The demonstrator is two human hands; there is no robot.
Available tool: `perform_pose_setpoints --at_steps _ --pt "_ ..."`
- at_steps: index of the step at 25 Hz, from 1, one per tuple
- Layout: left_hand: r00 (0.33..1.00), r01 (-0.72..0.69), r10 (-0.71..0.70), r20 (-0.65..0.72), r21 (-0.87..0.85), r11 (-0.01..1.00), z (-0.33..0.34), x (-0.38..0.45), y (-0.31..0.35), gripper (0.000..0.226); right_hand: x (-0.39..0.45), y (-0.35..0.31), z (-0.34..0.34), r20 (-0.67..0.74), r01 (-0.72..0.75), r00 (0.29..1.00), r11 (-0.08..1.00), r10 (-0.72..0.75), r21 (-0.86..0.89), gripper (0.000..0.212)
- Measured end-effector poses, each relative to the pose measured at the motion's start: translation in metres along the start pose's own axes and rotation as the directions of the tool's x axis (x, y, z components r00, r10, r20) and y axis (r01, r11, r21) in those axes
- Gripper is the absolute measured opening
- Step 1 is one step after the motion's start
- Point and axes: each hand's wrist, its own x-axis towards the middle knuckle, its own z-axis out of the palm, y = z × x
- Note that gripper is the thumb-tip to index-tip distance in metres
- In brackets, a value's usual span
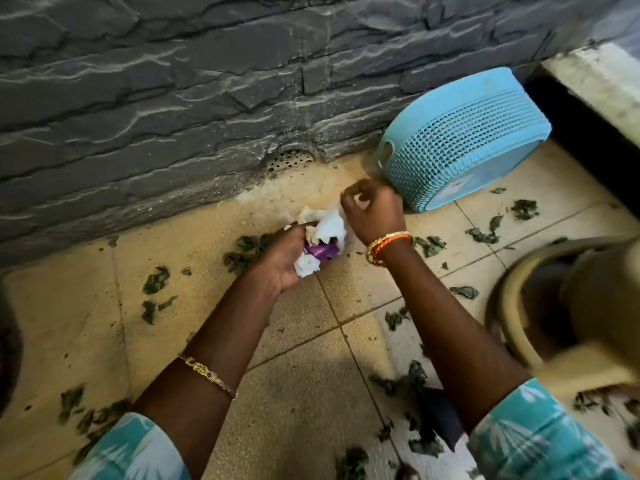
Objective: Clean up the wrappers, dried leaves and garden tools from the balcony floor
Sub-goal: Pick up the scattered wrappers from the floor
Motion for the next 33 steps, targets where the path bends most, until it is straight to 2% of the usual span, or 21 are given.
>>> perform_pose_setpoints --at_steps 1,2,4,5,7,8,10,13,16,19,22,24,25,27,28,29,30,31,32,33 --pt "1.0 0.015 -0.015 -0.011 0.012 1.0 0.0 0.0 0.001 0.019 0.009 -0.009 -0.014 -0.046 0.089 0.994 0.982 -0.098 -0.169 0.019" --pt "1.0 0.018 -0.018 -0.006 0.019 1.0 0.002 0.001 0.001 0.022 0.026 -0.008 -0.019 -0.025 0.16 0.983 0.918 -0.181 -0.364 0.025" --pt "0.999 0.026 -0.026 0.042 0.01 1.0 0.012 -0.004 0.001 0.028 0.054 -0.017 -0.034 0.169 0.239 0.971 0.676 -0.169 -0.697 0.039" --pt "0.997 0.034 -0.033 0.074 0.0 0.999 0.019 -0.008 0.001 0.03 0.063 -0.019 -0.039 0.25 0.272 0.961 0.565 -0.118 -0.779 0.045" --pt "0.992 0.046 -0.046 0.115 0.004 0.999 0.032 -0.009 -0.001 0.034 0.068 -0.021 -0.054 0.268 0.25 0.963 0.383 -0.009 -0.889 0.046" --pt "0.992 0.051 -0.053 0.117 0.016 0.999 0.036 -0.008 -0.002 0.035 0.064 -0.019 -0.064 0.228 0.203 0.973 0.334 0.038 -0.921 0.044" --pt "0.99 0.046 -0.052 0.128 0.054 0.997 0.043 -0.008 -0.004 0.037 0.042 -0.01 -0.088 0.084 0.028 0.984 0.331 0.157 -0.943 0.041" --pt "0.989 0.066 -0.08 0.125 0.107 0.992 0.055 -0.011 -0.007 0.033 -0.003 0.009 -0.119 -0.113 -0.228 0.946 0.378 0.303 -0.897 0.036" --pt "0.98 0.064 -0.093 0.177 0.163 0.984 0.064 -0.013 -0.01 0.032 -0.029 0.024 -0.134 -0.224 -0.357 0.919 0.441 0.326 -0.824 0.031" --pt "0.979 0.078 -0.107 0.174 0.169 0.983 0.072 -0.02 -0.009 0.038 -0.037 0.039 -0.141 -0.252 -0.397 0.907 0.491 0.336 -0.775 0.026" --pt "0.98 0.126 -0.141 0.138 0.114 0.986 0.074 -0.03 -0.001 0.047 -0.045 0.044 -0.139 -0.283 -0.439 0.89 0.505 0.357 -0.743 0.03" --pt "0.981 0.161 -0.171 0.093 0.103 0.982 0.072 -0.043 0.005 0.043 -0.054 0.034 -0.139 -0.308 -0.442 0.895 0.546 0.323 -0.711 0.035" --pt "0.975 0.195 -0.202 0.087 0.082 0.977 0.074 -0.055 0.011 0.035 -0.056 0.025 -0.141 -0.292 -0.401 0.916 0.603 0.276 -0.69 0.036" --pt "0.965 0.257 -0.256 0.061 -0.002 0.967 0.081 -0.088 0.025 0.023 -0.065 -0.004 -0.15 -0.112 -0.23 0.973 0.777 0.203 -0.585 0.035" --pt "0.961 0.272 -0.271 0.054 -0.013 0.962 0.085 -0.106 0.031 0.021 -0.07 -0.021 -0.155 0.017 -0.187 0.977 0.886 0.214 -0.424 0.033" --pt "0.955 0.293 -0.292 0.06 -0.011 0.956 0.088 -0.124 0.039 0.023 -0.073 -0.044 -0.163 0.154 -0.25 0.946 0.944 0.286 -0.215 0.03" --pt "0.949 0.311 -0.311 0.06 0.006 0.95 0.089 -0.143 0.047 0.027 -0.075 -0.07 -0.173 0.3 -0.391 0.873 0.92 0.384 -0.038 0.027" --pt "0.942 0.33 -0.332 0.055 0.039 0.943 0.09 -0.165 0.057 0.034 -0.077 -0.099 -0.186 0.437 -0.545 0.772 0.835 0.462 0.079 0.023" --pt "0.937 0.342 -0.345 0.054 0.063 0.938 0.09 -0.189 0.068 0.041 -0.08 -0.126 -0.199 0.528 -0.649 0.688 0.748 0.499 0.138 0.019" --pt "0.936 0.347 -0.35 0.039 0.069 0.935 0.091 -0.214 0.077 0.044 -0.086 -0.151 -0.214 0.574 -0.703 0.641 0.69 0.509 0.173 0.015"
